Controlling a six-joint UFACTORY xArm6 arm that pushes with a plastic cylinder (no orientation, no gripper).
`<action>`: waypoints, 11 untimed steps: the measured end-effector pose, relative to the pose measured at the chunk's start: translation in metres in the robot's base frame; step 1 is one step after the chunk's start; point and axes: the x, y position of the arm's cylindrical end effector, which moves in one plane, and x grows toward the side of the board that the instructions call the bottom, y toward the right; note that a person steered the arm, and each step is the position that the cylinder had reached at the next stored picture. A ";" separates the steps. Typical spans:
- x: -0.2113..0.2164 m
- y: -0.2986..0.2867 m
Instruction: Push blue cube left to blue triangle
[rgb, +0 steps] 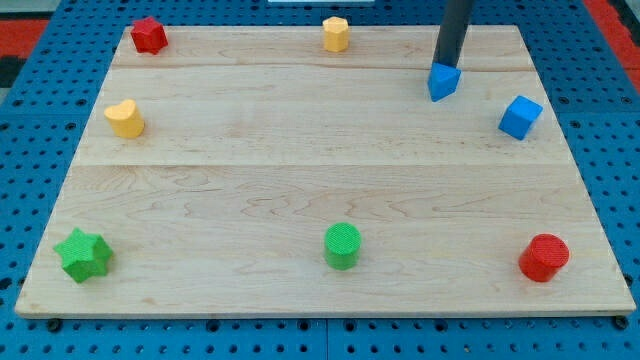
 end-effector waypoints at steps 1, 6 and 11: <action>0.000 0.000; 0.083 0.115; 0.118 0.017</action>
